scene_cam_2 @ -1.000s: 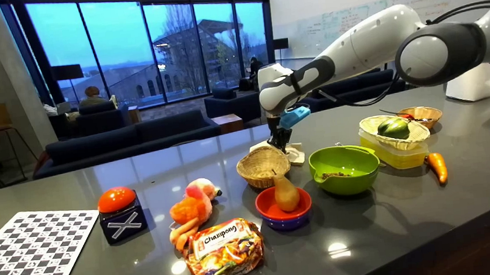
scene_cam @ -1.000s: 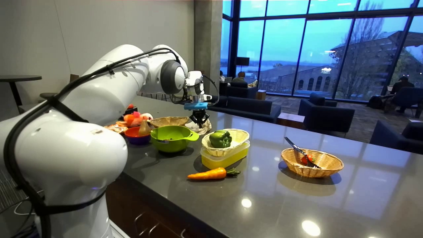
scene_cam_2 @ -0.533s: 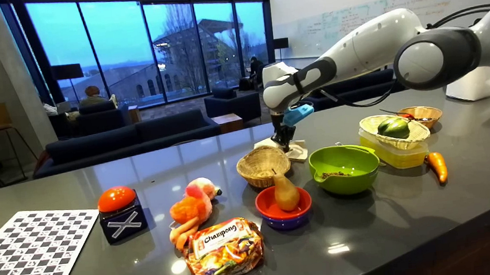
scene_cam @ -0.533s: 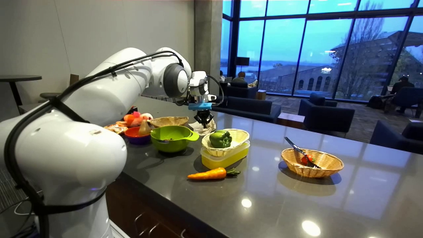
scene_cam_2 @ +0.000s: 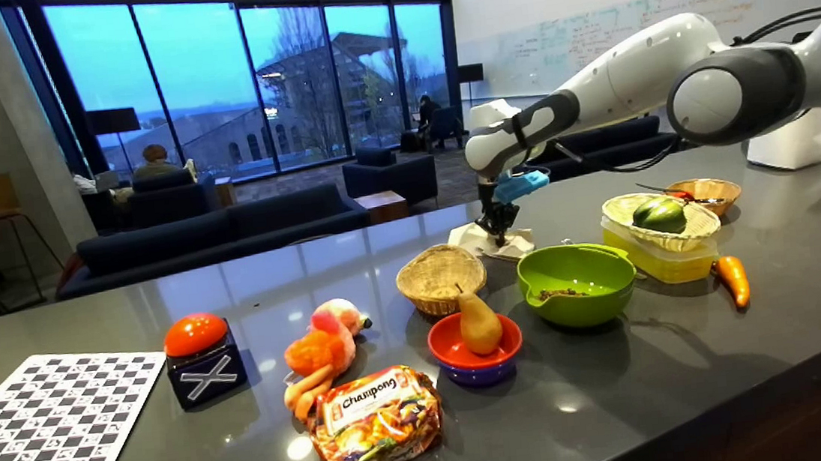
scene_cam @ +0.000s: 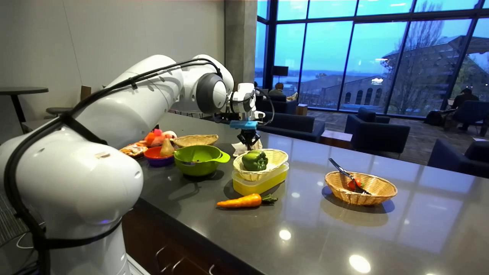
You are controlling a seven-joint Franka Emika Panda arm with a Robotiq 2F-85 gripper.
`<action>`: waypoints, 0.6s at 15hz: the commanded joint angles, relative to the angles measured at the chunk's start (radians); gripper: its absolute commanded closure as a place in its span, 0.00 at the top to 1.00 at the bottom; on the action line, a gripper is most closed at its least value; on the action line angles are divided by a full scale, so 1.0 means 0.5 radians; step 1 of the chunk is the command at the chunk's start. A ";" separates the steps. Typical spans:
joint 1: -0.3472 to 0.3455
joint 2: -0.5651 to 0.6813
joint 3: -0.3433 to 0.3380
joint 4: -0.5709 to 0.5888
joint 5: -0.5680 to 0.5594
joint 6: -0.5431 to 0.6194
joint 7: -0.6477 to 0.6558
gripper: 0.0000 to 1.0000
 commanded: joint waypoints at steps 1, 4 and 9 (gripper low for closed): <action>-0.104 -0.098 -0.008 -0.199 0.075 0.110 0.070 0.00; -0.170 -0.145 -0.030 -0.297 0.125 0.183 0.118 0.00; -0.259 -0.247 -0.060 -0.502 0.200 0.332 0.217 0.00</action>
